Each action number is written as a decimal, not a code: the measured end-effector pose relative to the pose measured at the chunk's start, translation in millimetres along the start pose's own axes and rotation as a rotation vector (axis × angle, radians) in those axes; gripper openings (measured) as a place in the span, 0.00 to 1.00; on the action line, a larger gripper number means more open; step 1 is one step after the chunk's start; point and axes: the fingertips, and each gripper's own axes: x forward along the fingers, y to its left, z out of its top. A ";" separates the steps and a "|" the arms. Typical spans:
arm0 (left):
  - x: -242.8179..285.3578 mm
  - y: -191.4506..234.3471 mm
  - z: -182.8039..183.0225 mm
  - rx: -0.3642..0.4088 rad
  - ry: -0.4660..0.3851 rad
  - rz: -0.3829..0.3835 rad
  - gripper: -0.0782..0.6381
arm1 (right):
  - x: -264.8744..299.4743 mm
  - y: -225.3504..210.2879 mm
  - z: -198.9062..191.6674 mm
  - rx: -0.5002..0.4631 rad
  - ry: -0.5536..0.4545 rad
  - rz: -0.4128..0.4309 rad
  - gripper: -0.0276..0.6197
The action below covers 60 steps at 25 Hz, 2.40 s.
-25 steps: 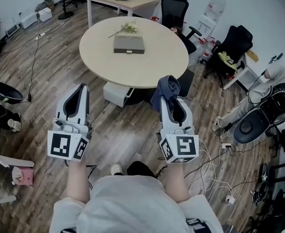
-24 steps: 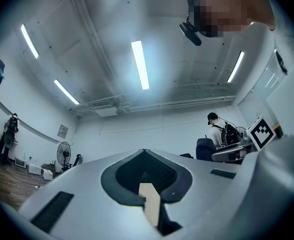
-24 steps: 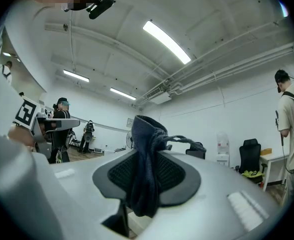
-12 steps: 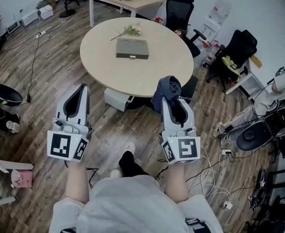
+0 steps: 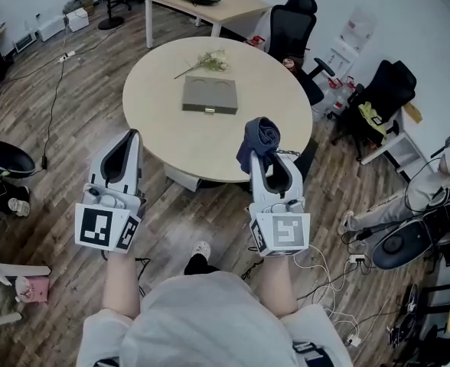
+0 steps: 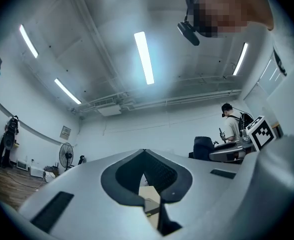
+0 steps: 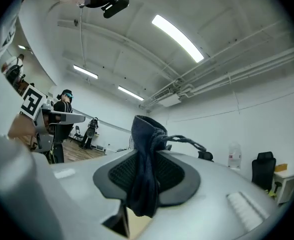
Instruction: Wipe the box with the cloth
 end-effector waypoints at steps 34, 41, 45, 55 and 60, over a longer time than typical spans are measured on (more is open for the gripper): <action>177.5 31.7 -63.2 0.021 0.025 0.015 0.12 | 170.6 -92.2 -65.9 0.127 0.024 0.059 0.22; 223.2 73.7 -84.8 -0.005 0.032 -0.017 0.12 | 226.7 -92.7 -77.3 0.118 0.056 0.029 0.22; 249.3 97.6 -93.4 -0.018 0.031 -0.040 0.12 | 257.2 -91.8 -80.9 0.118 0.060 0.014 0.22; 307.5 142.3 -117.8 -0.043 0.045 -0.121 0.12 | 320.1 -93.8 -98.8 0.126 0.102 -0.058 0.22; 323.8 163.1 -132.9 -0.057 0.059 -0.152 0.12 | 343.1 -87.8 -113.5 0.138 0.140 -0.086 0.22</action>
